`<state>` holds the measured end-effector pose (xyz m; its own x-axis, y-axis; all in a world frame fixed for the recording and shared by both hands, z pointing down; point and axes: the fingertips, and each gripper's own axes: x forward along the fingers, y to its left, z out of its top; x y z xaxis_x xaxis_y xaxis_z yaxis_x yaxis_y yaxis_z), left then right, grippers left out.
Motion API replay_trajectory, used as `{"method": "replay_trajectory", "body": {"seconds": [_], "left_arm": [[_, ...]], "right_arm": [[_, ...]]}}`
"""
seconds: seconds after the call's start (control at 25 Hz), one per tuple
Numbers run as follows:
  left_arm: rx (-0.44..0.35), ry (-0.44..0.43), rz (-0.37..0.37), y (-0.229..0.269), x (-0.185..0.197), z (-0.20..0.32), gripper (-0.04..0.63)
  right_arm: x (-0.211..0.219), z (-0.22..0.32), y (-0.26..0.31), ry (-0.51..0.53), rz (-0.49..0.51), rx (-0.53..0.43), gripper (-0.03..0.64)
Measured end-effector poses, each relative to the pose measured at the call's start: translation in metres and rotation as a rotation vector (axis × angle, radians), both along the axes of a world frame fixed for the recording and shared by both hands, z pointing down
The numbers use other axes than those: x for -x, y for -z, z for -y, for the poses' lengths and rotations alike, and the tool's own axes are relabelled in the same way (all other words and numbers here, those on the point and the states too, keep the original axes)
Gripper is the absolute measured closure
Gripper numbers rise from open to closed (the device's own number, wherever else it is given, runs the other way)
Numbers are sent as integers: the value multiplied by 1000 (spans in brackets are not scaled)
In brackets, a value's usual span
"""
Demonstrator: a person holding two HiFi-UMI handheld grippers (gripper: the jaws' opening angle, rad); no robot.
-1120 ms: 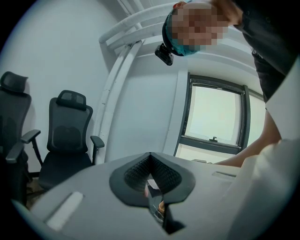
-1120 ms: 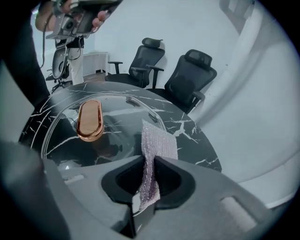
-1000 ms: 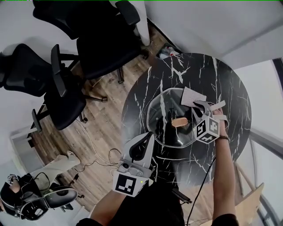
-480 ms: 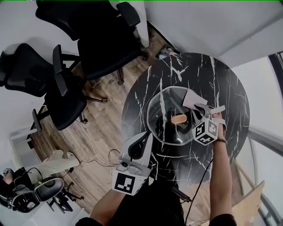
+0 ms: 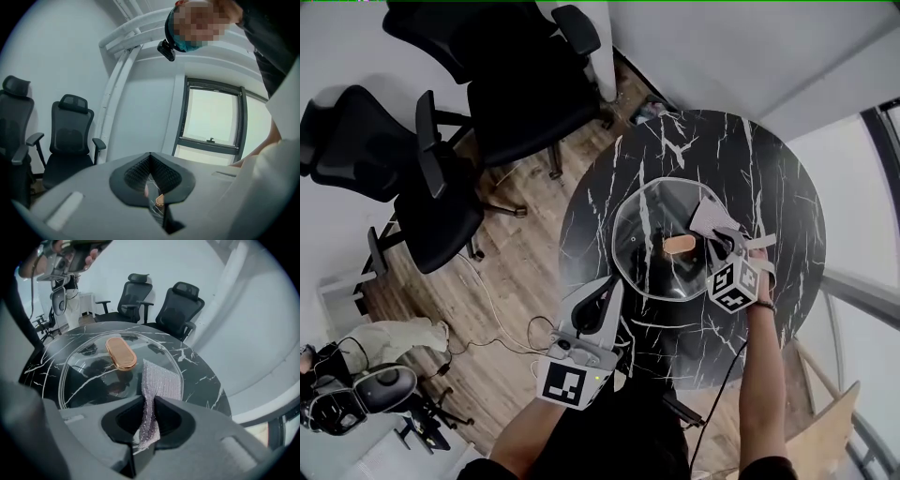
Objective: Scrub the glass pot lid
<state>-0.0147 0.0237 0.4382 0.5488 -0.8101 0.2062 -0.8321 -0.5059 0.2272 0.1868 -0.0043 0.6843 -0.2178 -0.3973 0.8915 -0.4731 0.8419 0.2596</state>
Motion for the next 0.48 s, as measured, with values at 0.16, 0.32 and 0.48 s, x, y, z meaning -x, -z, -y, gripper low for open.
{"method": "replay_trajectory", "body": {"seconds": [0.16, 0.32, 0.48], "left_arm": [[-8, 0, -4, 6, 2, -6, 594], [-18, -8, -5, 11, 1, -14, 594], [-14, -2, -10, 13, 5, -21, 594]], "right_arm": [[3, -13, 1, -40, 9, 8, 558], [0, -23, 3, -84, 16, 18, 558], [-3, -30, 2, -111, 6, 20, 558]]}}
